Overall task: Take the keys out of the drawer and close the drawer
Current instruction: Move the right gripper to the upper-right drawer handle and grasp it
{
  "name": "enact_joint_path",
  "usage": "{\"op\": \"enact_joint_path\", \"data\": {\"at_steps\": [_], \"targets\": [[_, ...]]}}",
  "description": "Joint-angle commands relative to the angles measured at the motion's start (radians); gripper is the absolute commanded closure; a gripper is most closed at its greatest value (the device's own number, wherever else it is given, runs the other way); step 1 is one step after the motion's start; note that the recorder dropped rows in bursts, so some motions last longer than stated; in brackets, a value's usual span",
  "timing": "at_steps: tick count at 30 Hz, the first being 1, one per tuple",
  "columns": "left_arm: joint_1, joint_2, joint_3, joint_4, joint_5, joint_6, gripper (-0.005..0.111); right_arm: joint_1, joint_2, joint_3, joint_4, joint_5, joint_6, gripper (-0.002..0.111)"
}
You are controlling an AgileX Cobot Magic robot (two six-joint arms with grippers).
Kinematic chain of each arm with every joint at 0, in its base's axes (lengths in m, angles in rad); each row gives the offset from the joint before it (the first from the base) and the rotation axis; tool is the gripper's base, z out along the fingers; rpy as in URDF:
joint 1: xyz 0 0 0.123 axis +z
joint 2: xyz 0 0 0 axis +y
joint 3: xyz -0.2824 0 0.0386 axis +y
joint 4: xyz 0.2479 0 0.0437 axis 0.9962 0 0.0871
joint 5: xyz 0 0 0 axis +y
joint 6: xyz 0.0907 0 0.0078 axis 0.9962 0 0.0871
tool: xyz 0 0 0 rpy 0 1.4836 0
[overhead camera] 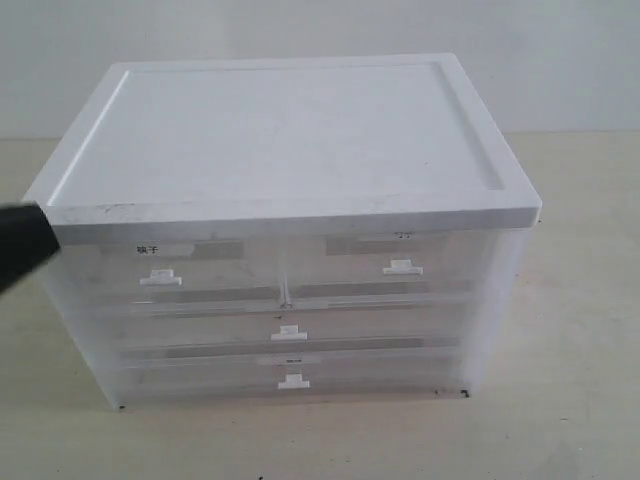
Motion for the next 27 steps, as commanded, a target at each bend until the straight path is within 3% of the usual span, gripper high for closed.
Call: {"op": "enact_joint_path", "data": {"at_steps": [1, 4, 8, 10, 15, 19, 22, 27], "targets": [[0.004, 0.141, 0.164, -0.158, -0.063, 0.361, 0.102, -0.004, 0.263, -0.007, -0.144, -0.307, -0.208, 0.108], [0.004, 0.251, 0.207, -0.248, -0.101, 0.555, 0.102, 0.032, 0.42, -0.007, -0.147, -0.452, -0.464, 0.108], [0.004, 0.365, 0.207, -0.352, -0.164, 0.688, 0.102, 0.149, 0.577, -0.007, -0.056, -0.383, -0.744, 0.108], [0.004, 0.421, 0.207, -0.389, -0.195, 0.752, 0.102, 0.228, 0.639, -0.007, 0.063, -0.325, -0.911, 0.107], [0.004, 0.537, 0.207, -0.405, -0.267, 0.815, 0.102, 0.466, 0.757, -0.007, 0.419, -0.296, -1.39, 0.092], [0.004, 0.562, 0.207, -0.411, -0.277, 0.838, 0.102, 0.611, 0.809, -0.008, 0.751, -0.275, -1.767, 0.089], [0.004, 0.562, 0.207, -0.411, -0.279, 0.85, 0.102, 0.686, 0.831, -0.013, 0.942, -0.294, -1.93, 0.089], [0.004, 0.562, 0.207, -0.411, -0.277, 0.85, 0.102, 0.73, 0.833, -0.041, 1.034, -0.293, -2.022, 0.089]]}}
